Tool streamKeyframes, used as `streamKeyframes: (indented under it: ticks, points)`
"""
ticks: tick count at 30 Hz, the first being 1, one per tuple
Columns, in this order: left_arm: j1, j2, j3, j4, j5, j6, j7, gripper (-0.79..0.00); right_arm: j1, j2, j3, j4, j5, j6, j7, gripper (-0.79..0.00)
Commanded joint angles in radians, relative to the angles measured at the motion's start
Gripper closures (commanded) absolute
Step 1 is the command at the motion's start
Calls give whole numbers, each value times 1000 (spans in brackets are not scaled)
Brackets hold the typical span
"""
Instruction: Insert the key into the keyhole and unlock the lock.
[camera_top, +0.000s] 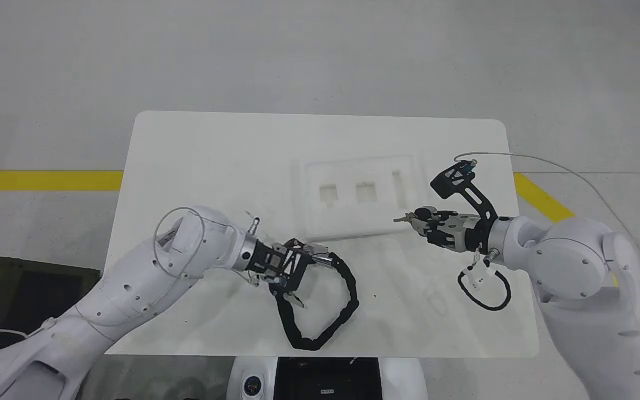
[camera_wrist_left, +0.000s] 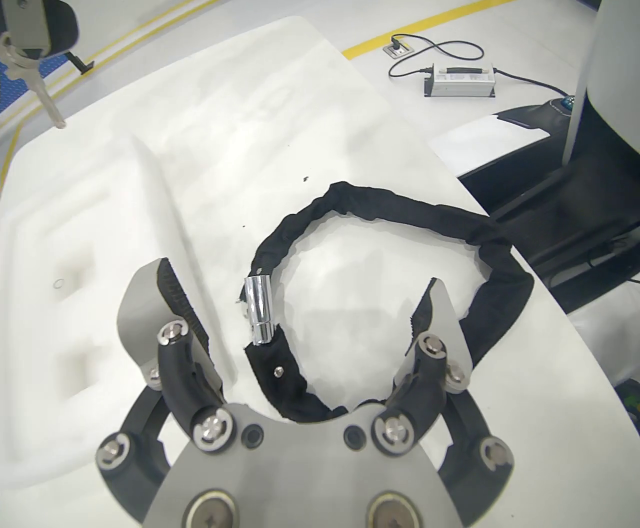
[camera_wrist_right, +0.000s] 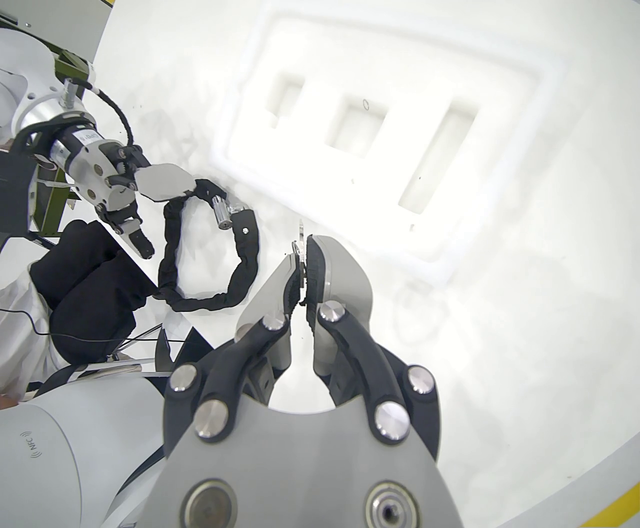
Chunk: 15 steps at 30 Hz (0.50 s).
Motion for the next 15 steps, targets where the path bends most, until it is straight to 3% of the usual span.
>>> streamKeyframes:
  ticks: [1,15]
  points:
    - [-16,-10,30,3,11,1,-28,-785,0,0,0,0,0,0,0,0]
    - [-144,-53,181,86,-204,1,-275,-785,0,0,0,0,0,0,0,0]
